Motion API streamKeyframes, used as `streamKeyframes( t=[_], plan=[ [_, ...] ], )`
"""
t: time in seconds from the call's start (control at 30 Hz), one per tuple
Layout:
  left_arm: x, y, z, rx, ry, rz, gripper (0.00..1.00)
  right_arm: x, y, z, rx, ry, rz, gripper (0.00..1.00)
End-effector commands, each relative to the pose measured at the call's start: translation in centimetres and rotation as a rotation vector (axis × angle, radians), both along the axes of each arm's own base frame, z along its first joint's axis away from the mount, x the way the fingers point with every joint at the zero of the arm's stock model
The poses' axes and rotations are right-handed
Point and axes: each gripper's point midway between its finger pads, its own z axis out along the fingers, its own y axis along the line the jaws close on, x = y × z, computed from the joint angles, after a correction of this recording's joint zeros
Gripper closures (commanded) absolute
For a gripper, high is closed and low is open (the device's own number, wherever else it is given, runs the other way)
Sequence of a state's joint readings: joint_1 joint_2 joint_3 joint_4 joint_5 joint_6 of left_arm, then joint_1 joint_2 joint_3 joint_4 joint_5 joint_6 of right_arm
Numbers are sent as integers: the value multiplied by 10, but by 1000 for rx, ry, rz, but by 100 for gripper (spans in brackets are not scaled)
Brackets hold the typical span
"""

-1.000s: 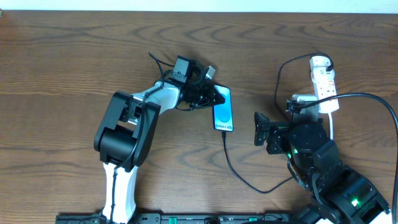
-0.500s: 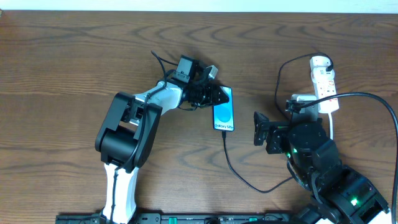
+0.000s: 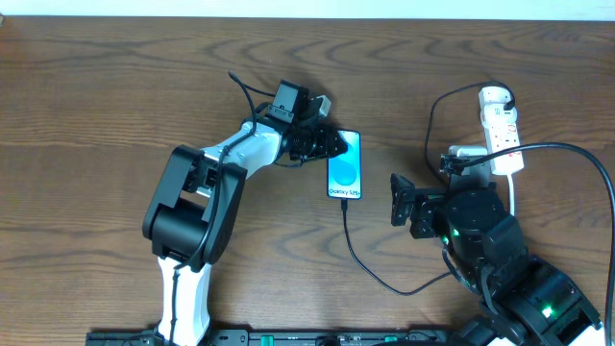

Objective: Plug charger to phone and switch on socket
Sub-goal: 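Lower the phone flat onto the table with the left gripper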

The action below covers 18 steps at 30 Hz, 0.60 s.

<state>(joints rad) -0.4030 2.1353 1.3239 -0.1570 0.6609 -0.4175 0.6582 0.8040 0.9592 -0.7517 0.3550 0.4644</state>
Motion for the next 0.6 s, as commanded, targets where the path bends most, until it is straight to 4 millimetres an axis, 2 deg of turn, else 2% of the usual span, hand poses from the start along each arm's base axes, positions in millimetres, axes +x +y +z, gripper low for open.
streamKeyframes(
  t=[0.0,0.3,0.37,0.4,0.43,0.5,0.57],
  plan=[
    [-3,26,-38,154,28,54,56,0,-1,2,15,4,-10,1],
    [5,43,-45,237,0,101,55,-8,7,-8,25,59,49,1],
    [8,47,-45,238,0,110,46,-11,5,-12,11,79,49,1],
    [10,50,-44,241,-11,104,39,-15,6,-18,6,106,63,1],
    [14,57,-41,247,-34,91,27,-19,7,-21,3,126,75,1],
    [21,72,-33,256,-65,86,20,-23,7,-26,-2,150,88,1],
    [32,97,-12,256,-86,132,17,-25,5,-29,-13,165,86,1]
  ],
)
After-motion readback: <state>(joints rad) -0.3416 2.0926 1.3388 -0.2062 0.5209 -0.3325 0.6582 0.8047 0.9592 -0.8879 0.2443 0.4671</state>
